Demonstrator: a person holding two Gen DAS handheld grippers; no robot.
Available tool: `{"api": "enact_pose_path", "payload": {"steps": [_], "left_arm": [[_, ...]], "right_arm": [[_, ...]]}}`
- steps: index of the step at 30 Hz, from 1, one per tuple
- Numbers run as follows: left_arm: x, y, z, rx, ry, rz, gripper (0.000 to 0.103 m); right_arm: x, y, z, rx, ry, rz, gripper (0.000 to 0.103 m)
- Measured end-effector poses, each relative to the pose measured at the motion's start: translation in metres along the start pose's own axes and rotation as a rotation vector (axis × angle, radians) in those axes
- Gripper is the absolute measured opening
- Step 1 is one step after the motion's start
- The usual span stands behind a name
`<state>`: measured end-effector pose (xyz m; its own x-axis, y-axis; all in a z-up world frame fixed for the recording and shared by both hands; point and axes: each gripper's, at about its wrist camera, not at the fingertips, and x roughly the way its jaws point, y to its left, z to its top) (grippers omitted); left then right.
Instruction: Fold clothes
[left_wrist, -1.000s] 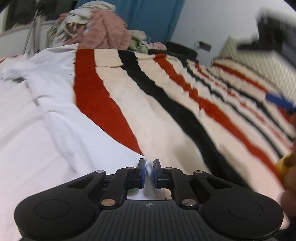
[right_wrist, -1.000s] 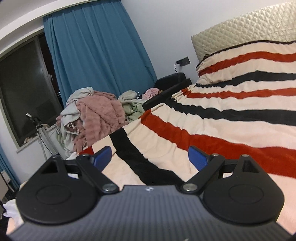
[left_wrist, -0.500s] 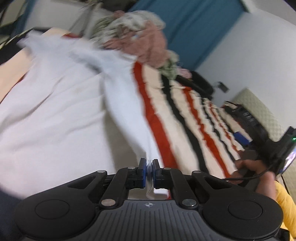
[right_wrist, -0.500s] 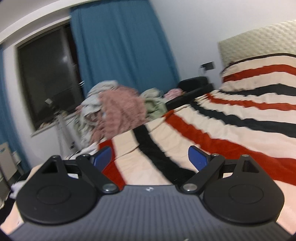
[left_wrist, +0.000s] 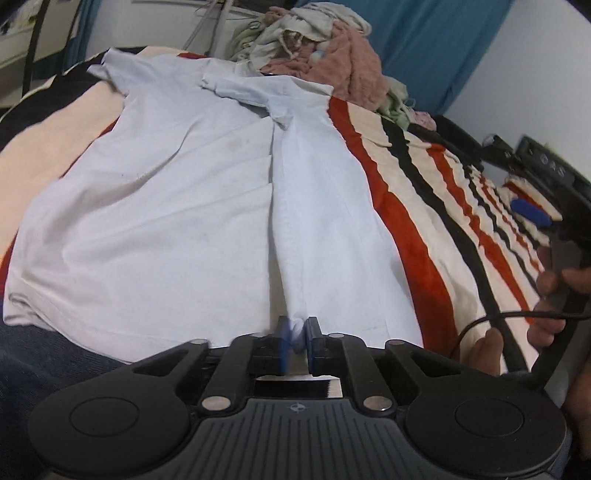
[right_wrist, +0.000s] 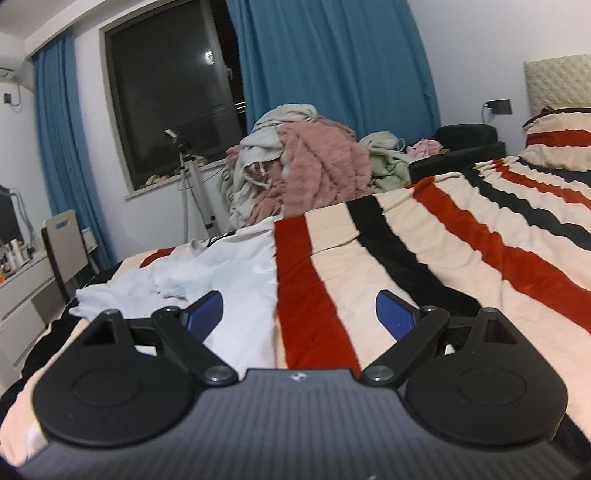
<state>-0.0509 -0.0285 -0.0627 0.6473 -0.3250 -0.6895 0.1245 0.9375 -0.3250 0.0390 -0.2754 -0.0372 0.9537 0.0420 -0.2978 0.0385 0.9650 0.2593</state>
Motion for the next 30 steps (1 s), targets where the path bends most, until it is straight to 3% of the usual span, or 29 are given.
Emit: {"api": "enact_pose_path", "payload": {"steps": [1, 4, 5, 11, 13, 21, 28, 29, 30], "left_arm": [[0.000, -0.001, -0.001, 0.010, -0.001, 0.010, 0.021], [-0.008, -0.008, 0.003, 0.043, -0.043, 0.014, 0.064], [-0.011, -0.010, 0.006, 0.055, -0.059, 0.020, 0.074], [-0.027, -0.020, 0.033, 0.123, -0.157, 0.042, 0.096], [-0.031, -0.022, 0.045, 0.145, -0.190, 0.048, 0.101], [-0.023, -0.027, 0.089, 0.226, -0.279, 0.083, 0.103], [-0.006, -0.002, 0.082, 0.159, -0.308, 0.087, 0.103], [-0.007, 0.001, 0.082, 0.150, -0.313, 0.093, 0.103], [-0.008, 0.005, 0.082, 0.141, -0.318, 0.099, 0.103]], "right_arm": [[-0.001, 0.002, 0.000, -0.006, -0.002, 0.007, 0.091], [-0.004, 0.007, -0.001, -0.017, -0.009, 0.028, 0.091], [-0.005, 0.008, -0.001, -0.018, -0.009, 0.034, 0.091], [-0.009, 0.017, -0.003, -0.030, -0.016, 0.067, 0.091], [-0.010, 0.018, -0.003, -0.039, -0.020, 0.073, 0.091], [-0.011, 0.022, -0.002, -0.047, -0.032, 0.095, 0.091], [-0.009, 0.031, -0.005, -0.071, -0.033, 0.132, 0.090], [-0.009, 0.032, -0.006, -0.074, -0.034, 0.133, 0.082], [-0.009, 0.033, -0.006, -0.076, -0.034, 0.134, 0.063]]}}
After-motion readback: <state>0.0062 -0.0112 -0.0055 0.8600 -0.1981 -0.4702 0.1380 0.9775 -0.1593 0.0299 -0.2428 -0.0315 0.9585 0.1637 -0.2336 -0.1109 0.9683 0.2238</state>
